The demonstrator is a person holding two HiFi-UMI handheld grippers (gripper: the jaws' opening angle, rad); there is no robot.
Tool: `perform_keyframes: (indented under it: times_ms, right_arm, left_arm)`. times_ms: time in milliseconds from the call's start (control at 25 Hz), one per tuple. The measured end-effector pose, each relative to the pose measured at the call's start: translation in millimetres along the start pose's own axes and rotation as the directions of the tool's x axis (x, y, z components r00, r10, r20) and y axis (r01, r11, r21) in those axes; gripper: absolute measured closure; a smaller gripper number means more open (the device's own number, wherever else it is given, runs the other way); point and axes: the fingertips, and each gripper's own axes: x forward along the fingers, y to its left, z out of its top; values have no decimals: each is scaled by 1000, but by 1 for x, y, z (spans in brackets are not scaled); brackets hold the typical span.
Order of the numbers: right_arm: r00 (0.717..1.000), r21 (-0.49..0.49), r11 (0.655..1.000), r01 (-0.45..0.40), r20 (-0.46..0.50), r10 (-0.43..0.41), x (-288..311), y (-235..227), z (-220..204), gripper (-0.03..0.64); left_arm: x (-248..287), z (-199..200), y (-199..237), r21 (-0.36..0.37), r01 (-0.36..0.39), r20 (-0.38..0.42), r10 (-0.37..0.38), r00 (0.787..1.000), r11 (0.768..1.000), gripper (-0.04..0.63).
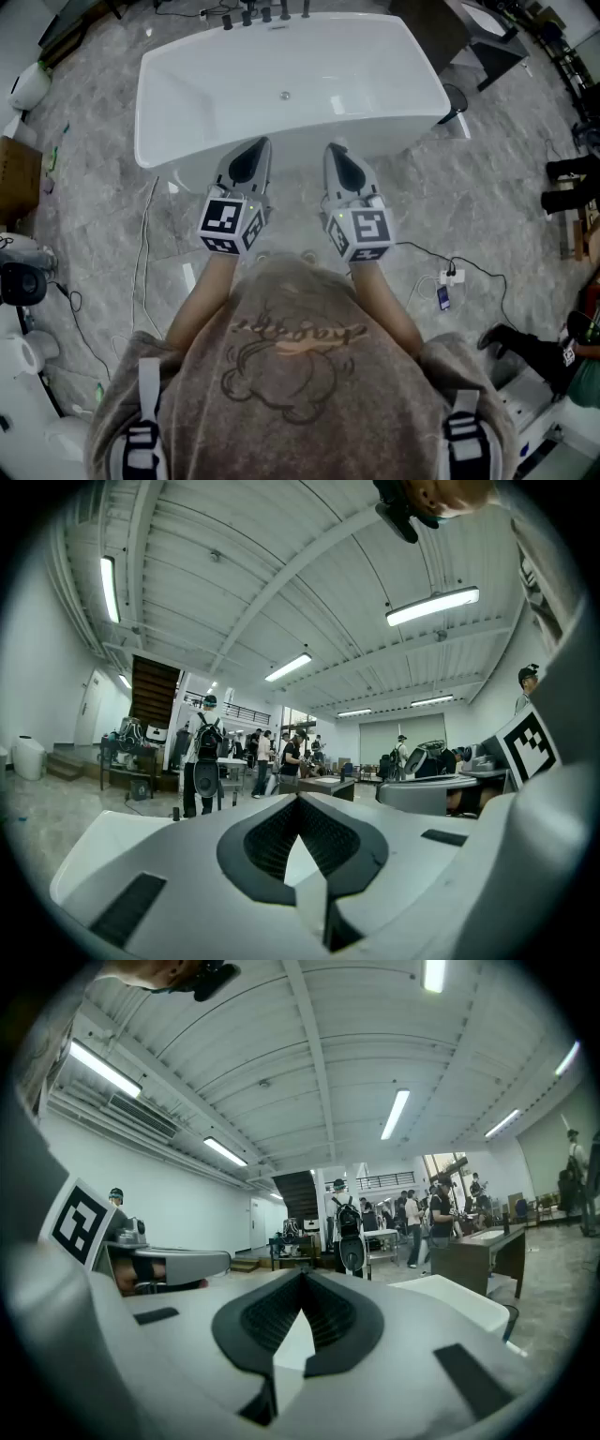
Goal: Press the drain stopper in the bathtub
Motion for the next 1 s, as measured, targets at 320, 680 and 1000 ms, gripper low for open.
perform_keyframes:
  times_ms: [320, 680, 1000]
  right_arm:
    - [1000, 15, 999, -28, 6, 28, 3, -25, 1, 617]
    - [997, -9, 997, -75, 13, 75, 13, -55, -1, 617]
    - [996, -22, 996, -84, 22, 84, 40, -81, -1, 617]
  left_arm:
    - [19, -2, -13, 14, -17, -4, 17, 1000, 1000, 594]
    - [43, -9, -8, 15, -95, 10, 95, 995, 995, 594]
    - [71, -6, 4, 36, -118, 19, 118, 993, 992, 594]
